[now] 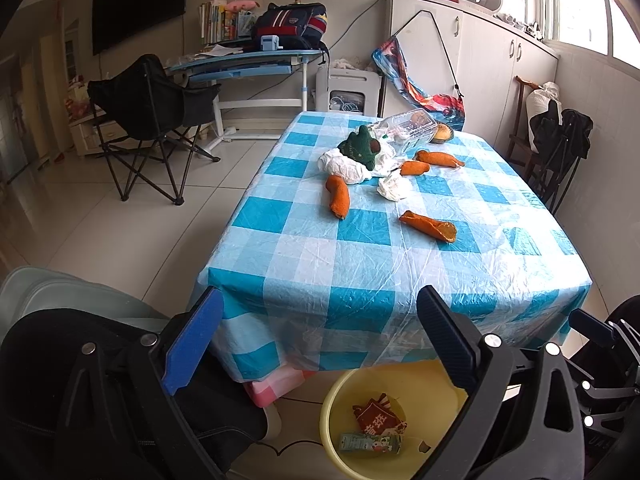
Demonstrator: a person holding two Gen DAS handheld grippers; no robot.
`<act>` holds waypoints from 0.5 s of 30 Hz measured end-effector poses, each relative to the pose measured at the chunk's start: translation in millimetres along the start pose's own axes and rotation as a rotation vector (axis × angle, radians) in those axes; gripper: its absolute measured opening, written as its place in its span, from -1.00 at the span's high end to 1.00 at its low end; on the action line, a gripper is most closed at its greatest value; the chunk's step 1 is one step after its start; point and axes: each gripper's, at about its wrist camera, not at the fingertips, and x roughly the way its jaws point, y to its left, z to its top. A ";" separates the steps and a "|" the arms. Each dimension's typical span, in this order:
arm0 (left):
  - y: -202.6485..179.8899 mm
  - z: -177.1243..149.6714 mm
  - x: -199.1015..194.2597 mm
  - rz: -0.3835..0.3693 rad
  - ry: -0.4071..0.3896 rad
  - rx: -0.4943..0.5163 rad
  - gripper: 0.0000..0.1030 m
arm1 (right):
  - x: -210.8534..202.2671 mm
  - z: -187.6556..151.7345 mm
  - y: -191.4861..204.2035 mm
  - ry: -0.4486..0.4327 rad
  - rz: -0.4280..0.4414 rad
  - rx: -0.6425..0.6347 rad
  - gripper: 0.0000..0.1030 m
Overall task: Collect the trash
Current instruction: 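Move both tools back over the table toward the peels and tissues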
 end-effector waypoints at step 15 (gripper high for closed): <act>19.1 20.1 10.3 0.008 0.013 -0.051 -0.82 | 26.1 45.4 10.2 -0.010 0.040 -0.113 -0.48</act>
